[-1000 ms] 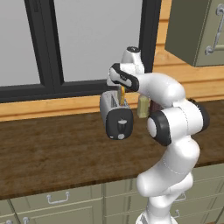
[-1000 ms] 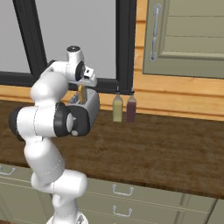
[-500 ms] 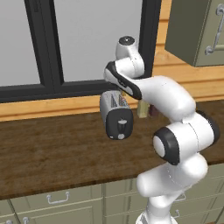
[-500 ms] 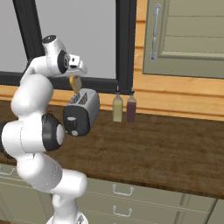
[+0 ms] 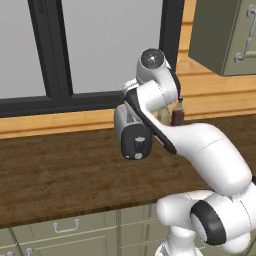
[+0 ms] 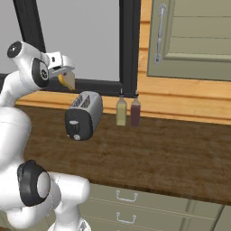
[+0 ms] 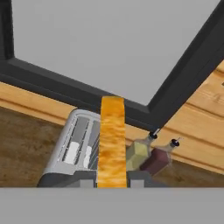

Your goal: Start the toaster. Once the lever pops up, take the bread to the plate on the dining counter.

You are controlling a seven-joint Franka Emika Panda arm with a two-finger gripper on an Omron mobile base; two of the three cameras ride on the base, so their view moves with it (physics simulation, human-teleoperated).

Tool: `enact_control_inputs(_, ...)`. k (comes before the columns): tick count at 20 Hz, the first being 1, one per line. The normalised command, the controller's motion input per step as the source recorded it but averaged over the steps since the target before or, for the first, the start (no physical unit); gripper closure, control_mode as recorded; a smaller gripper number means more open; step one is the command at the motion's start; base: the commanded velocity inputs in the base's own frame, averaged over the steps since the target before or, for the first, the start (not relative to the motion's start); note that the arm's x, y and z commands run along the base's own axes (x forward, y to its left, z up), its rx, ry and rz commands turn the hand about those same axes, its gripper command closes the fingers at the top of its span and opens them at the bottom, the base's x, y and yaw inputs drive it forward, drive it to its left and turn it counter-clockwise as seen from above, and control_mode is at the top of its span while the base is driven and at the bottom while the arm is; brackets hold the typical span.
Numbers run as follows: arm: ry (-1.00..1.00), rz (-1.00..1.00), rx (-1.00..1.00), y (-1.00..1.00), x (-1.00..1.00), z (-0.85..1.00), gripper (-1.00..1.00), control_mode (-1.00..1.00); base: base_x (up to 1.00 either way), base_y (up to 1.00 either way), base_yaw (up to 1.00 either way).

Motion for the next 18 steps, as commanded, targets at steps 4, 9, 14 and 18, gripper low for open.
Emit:
enact_control_inputs(4, -0.1, 0.01, -0.03, 0.0, -0.81, 0.1, 1.0, -1.0, 0.0, 0.0, 0.0)
enact_control_inputs(9, -0.01, -0.11, 0.0, -0.19, -0.88, 0.01, 1.0, -1.0, 0.0, 0.0, 0.0)
enact_control_inputs(14, 0.0, -0.02, 0.01, -0.11, -0.32, 0.0, 1.0, 1.0, 0.0, 0.0, 0.0)
enact_control_inputs(18, 0.0, 0.0, 0.0, 0.0, 0.0, 0.0, 1.0, 1.0, -0.81, -0.21, -0.17)
